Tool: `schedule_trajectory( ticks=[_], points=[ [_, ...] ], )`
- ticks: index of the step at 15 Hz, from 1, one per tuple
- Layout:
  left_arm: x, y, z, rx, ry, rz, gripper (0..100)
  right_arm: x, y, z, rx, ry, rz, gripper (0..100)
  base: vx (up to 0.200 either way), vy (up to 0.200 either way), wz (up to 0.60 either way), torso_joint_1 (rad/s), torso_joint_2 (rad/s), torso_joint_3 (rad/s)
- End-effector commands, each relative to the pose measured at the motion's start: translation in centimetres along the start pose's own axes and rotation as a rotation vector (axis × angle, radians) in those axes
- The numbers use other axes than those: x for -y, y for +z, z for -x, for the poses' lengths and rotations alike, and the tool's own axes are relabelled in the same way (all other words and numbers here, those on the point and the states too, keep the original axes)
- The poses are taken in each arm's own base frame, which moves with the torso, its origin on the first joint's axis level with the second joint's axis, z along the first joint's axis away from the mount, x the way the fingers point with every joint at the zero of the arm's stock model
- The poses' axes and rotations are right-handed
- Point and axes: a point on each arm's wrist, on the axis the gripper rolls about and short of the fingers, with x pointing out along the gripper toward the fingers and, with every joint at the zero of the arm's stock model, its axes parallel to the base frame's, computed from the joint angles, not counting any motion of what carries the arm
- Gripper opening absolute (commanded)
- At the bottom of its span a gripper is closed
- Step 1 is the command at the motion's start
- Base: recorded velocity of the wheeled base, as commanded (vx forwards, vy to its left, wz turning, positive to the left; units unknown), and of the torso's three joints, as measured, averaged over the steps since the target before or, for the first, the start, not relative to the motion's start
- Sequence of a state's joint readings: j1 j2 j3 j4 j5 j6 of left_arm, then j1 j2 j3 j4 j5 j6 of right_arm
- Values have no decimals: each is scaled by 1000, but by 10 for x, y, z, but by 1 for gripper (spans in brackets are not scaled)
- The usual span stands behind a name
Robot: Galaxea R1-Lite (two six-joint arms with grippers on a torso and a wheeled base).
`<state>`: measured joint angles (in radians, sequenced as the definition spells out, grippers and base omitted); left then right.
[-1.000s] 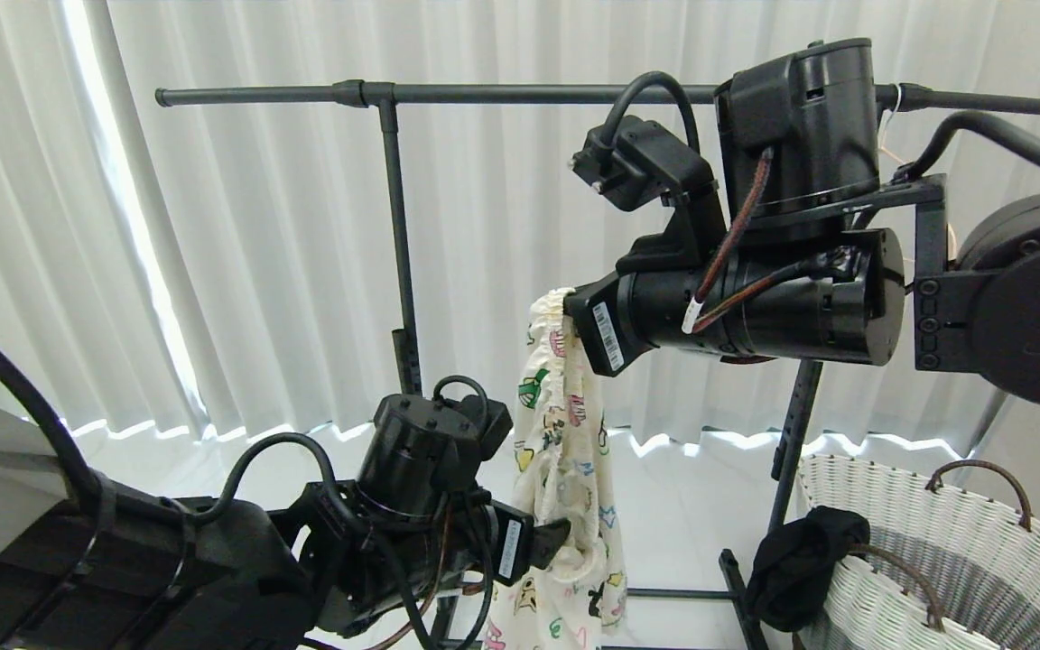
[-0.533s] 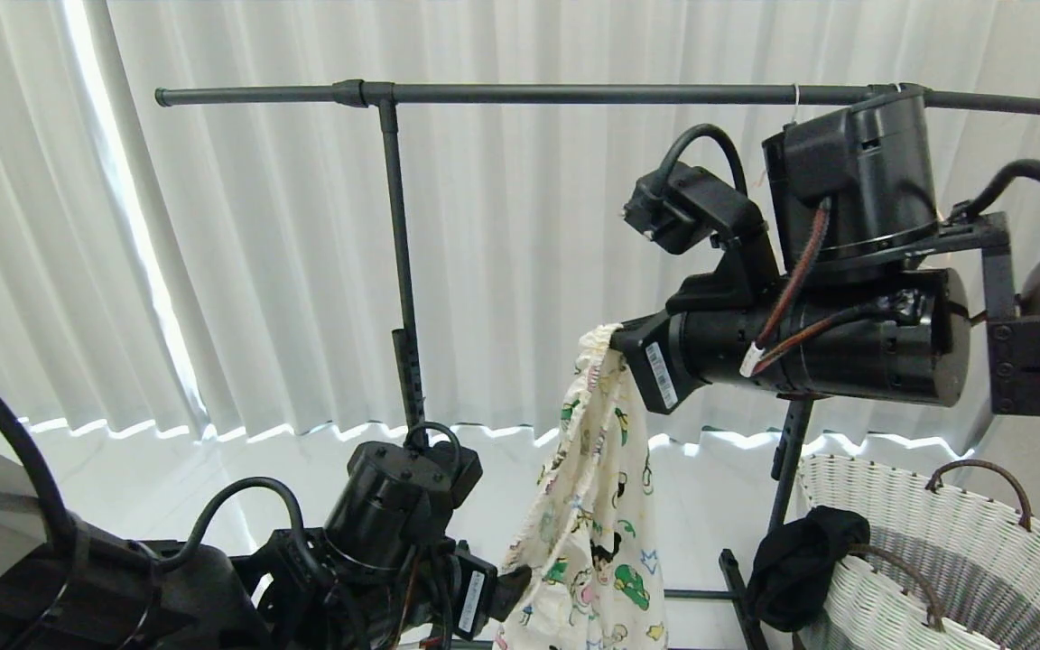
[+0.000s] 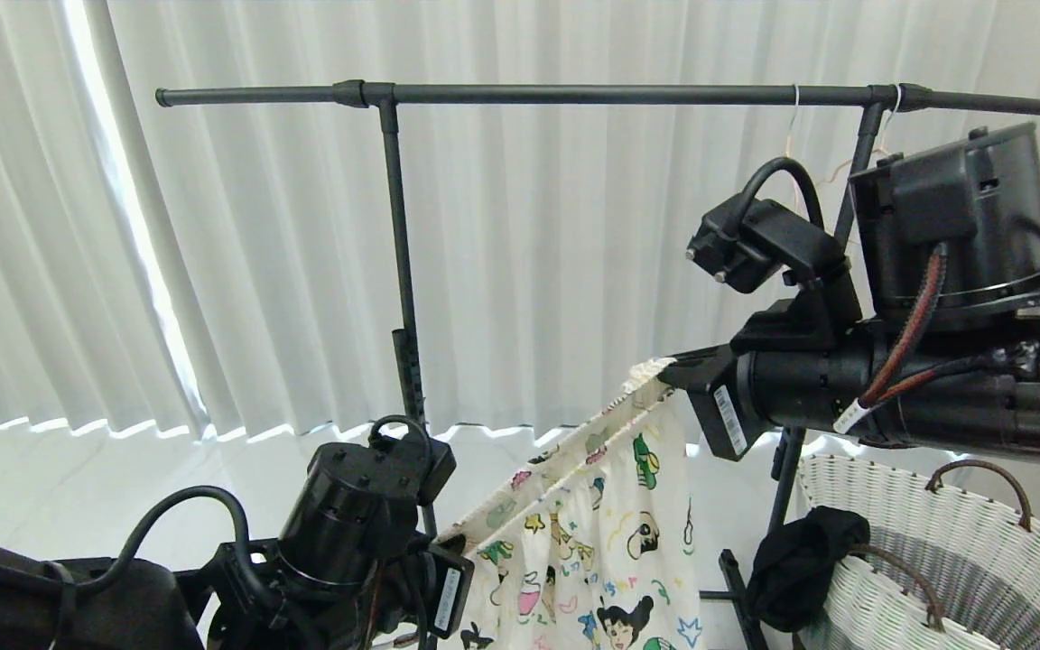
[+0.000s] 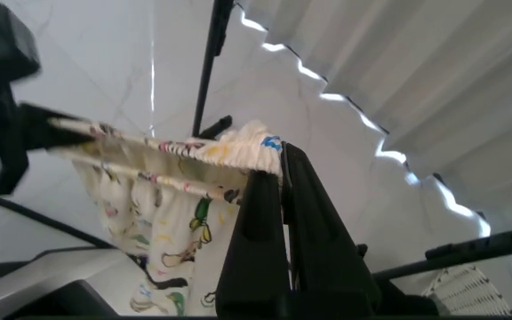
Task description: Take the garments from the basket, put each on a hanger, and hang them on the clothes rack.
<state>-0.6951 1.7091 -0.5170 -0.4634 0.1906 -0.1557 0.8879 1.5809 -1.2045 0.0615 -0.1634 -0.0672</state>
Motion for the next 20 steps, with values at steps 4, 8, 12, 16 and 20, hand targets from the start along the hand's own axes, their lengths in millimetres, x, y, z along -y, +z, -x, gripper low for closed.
schedule_trajectory(
  ticks=[4, 8, 12, 16, 20],
  points=[
    [-30, 24, 43, 131, 91, -51, 0, 8, -27, 36, -24, -13, -3, 0, 0, 0, 0, 0, 0, 0],
    [-52, 83, 94, 161, 15, -25, 0, 10, -33, 61, -12, -14, -2, 0, 0, 0, 0, 0, 0, 0],
    [-42, 127, 156, 187, -215, -62, 0, 14, -19, 70, 55, -57, -6, 0, 0, 0, 0, 0, 0, 0],
    [-24, 142, 175, 254, -294, -147, 0, 17, 7, 81, 151, -64, -24, 0, 0, 0, 0, 0, 0, 0],
    [-28, 130, 190, 290, -190, -192, 0, 24, 37, 105, 275, -79, -39, 0, 0, 0, 0, 0, 0, 0]
  ],
)
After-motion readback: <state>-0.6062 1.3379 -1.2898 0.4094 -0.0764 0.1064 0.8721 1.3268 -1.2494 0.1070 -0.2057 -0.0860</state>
